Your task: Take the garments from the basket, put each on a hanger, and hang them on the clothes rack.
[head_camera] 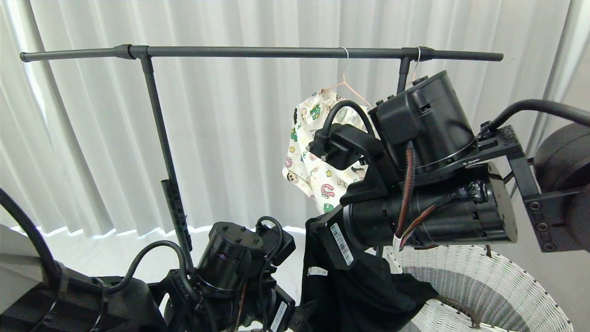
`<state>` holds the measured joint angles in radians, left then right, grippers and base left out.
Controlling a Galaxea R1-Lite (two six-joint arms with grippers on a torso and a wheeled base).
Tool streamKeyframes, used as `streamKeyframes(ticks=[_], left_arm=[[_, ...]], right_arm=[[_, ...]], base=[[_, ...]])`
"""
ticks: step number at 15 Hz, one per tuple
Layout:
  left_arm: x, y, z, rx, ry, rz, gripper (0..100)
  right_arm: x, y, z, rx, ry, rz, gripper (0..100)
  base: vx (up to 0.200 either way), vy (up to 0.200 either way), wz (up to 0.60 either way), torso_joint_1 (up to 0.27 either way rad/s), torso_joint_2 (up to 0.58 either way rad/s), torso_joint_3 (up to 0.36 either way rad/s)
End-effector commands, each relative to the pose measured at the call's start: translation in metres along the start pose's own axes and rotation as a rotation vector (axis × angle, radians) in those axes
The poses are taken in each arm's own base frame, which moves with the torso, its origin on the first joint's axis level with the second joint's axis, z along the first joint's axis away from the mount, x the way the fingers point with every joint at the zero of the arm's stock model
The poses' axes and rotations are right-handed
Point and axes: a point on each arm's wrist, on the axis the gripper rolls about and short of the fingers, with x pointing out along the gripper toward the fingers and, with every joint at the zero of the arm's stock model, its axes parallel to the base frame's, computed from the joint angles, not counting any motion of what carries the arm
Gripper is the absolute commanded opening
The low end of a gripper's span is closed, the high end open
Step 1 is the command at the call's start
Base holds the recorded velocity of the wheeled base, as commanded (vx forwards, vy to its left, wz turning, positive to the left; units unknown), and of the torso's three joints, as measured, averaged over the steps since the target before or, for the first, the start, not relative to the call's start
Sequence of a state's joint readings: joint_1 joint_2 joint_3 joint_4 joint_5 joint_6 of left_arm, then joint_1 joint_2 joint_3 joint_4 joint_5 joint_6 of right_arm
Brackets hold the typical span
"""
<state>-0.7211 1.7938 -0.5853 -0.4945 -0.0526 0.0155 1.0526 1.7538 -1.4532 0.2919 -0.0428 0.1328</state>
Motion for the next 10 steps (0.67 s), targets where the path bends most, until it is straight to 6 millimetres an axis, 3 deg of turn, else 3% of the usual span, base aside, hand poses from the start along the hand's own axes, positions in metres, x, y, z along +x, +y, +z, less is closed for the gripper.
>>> streamKeyframes(ticks=[1,3,4,7,10], left_arm=[[0.000,-0.003,0.002,0.003,-0.020,-0.010,100],[0.003,-0.005,0.003,-0.019,-0.038,-0.018,100],[0.003,-0.005,0.001,-0.026,-0.031,-0.016,0],[0.001,-0.005,-0.006,-0.027,-0.009,-0.002,0],[-0.001,-0.002,-0.020,-0.026,0.027,0.161,0]], right_arm=[[-0.004,0.006,0.001,-0.009,-0.008,0.016,0],[-0.004,0.009,0.000,-0.015,-0.009,0.025,0],[-0.005,0.009,0.000,-0.015,-0.010,0.025,0],[-0.010,0.009,0.000,-0.014,-0.015,0.025,0],[-0.011,-0.005,-0.004,0.010,0.033,-0.020,0]], base=[[0.000,0.000,0.00,0.000,0.00,0.000],[0.000,0.000,0.00,0.000,0.00,0.000],[0.000,0.000,0.00,0.000,0.00,0.000],[0.000,0.000,0.00,0.000,0.00,0.000],[0.000,0.000,0.00,0.000,0.00,0.000]])
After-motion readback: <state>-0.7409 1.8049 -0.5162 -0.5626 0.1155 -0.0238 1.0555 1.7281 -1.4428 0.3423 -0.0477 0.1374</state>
